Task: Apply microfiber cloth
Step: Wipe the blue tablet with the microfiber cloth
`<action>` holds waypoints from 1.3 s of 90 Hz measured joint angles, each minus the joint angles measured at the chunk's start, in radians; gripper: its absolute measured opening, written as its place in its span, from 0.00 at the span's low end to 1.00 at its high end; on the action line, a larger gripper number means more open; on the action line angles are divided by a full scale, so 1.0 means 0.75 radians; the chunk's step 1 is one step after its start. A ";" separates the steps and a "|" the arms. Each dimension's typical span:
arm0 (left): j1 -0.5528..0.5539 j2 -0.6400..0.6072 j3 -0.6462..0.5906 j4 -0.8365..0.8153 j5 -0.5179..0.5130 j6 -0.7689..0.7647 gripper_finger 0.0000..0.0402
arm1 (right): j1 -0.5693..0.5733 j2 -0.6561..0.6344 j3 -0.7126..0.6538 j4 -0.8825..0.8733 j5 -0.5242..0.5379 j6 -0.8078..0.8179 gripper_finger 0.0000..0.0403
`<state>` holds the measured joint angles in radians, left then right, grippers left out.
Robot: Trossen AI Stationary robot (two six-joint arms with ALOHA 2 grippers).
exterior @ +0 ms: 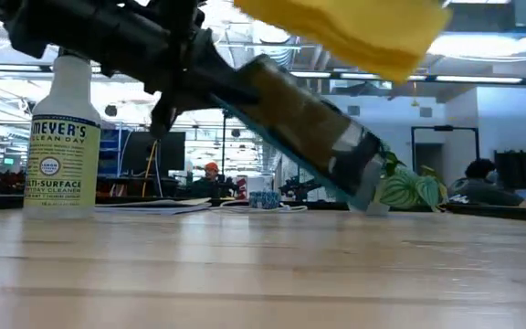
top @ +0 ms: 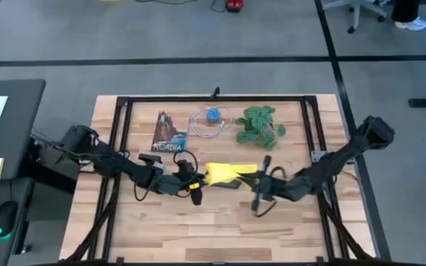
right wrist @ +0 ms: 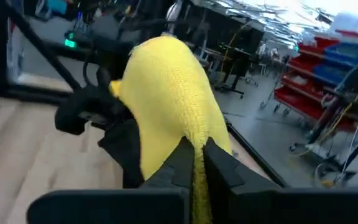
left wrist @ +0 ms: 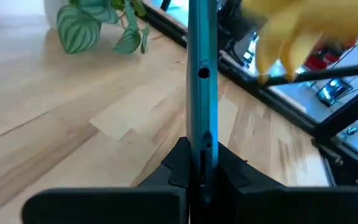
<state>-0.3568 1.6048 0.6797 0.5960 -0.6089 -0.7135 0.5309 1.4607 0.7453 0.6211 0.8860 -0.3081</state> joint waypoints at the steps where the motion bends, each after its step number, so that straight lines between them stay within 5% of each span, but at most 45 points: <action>1: 0.002 -0.001 0.000 0.003 -0.001 0.003 0.01 | -0.006 0.017 0.008 -0.001 0.000 -0.010 0.00; 21: 0.014 -0.014 0.000 0.137 0.030 0.131 0.01 | -0.095 0.283 0.101 -0.061 0.104 -0.005 0.00; 51: 0.012 -0.011 -0.002 0.137 0.019 0.148 0.01 | -0.011 0.303 0.102 -0.704 0.422 0.734 0.00; 74: 0.017 -0.015 -0.002 0.148 0.006 0.148 0.01 | -0.138 0.307 0.100 -0.084 0.372 0.423 0.00; 85: 0.016 -0.015 -0.002 0.149 0.010 0.160 0.01 | -0.152 0.307 0.100 -0.021 0.342 0.246 0.00; 100: 0.015 -0.010 -0.002 0.133 0.048 0.204 0.01 | -0.085 0.304 0.106 -0.321 0.399 0.367 0.00; 117: 0.015 -0.014 -0.002 0.139 0.051 0.216 0.01 | 0.002 0.305 0.103 -0.858 0.494 1.008 0.00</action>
<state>-0.3455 1.5940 0.6781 0.7001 -0.5705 -0.5512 0.5324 1.6894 0.8227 -0.0221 1.2564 0.4477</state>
